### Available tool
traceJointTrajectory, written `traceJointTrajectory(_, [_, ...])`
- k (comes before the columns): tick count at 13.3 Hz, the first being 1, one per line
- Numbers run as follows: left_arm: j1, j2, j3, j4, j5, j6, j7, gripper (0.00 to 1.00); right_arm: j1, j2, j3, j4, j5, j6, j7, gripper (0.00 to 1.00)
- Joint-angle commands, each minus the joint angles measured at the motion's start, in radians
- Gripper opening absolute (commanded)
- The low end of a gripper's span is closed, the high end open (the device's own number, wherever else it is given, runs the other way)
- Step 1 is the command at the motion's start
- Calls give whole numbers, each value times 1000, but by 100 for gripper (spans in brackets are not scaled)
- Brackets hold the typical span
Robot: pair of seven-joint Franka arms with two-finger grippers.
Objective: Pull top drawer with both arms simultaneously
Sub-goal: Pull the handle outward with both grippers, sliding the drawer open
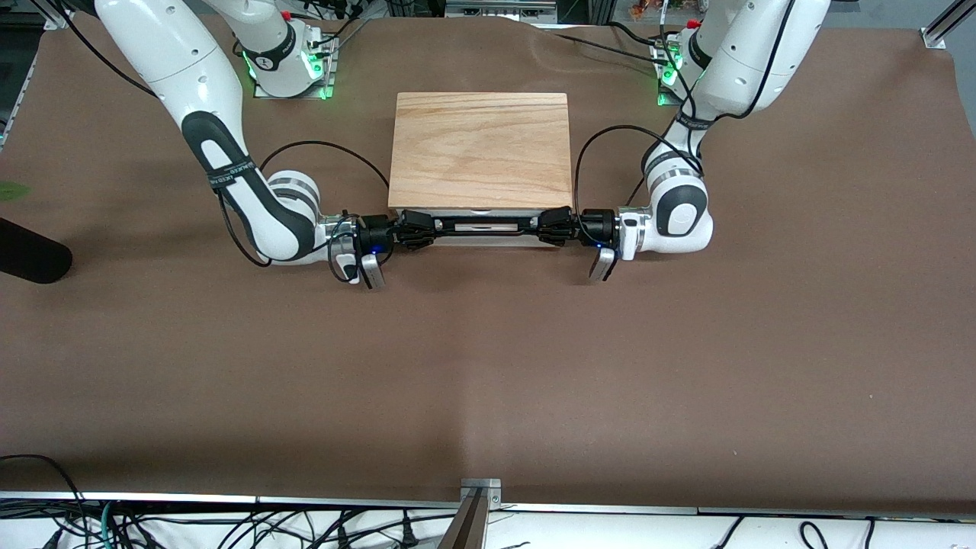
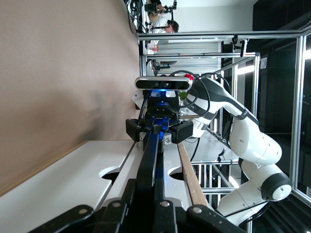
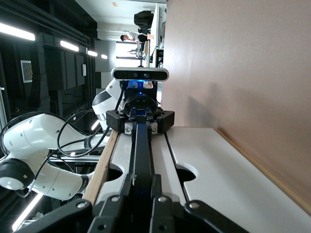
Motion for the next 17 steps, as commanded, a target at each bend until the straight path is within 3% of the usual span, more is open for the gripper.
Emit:
traceJointTrajectory(1, [-21, -1, -3, -29, -35, 6, 24, 15, -2, 2, 9, 6, 23, 6, -6, 6])
traceJointTrajectory(5, [-24, 12, -3, -23, -51, 24, 27, 0, -2, 2, 9, 32, 23, 5, 8, 6])
traceJointTrajectory(17, [-5, 92, 11, 93, -56, 24, 24, 0, -4, 43, -14, 225, 20, 14, 170, 6])
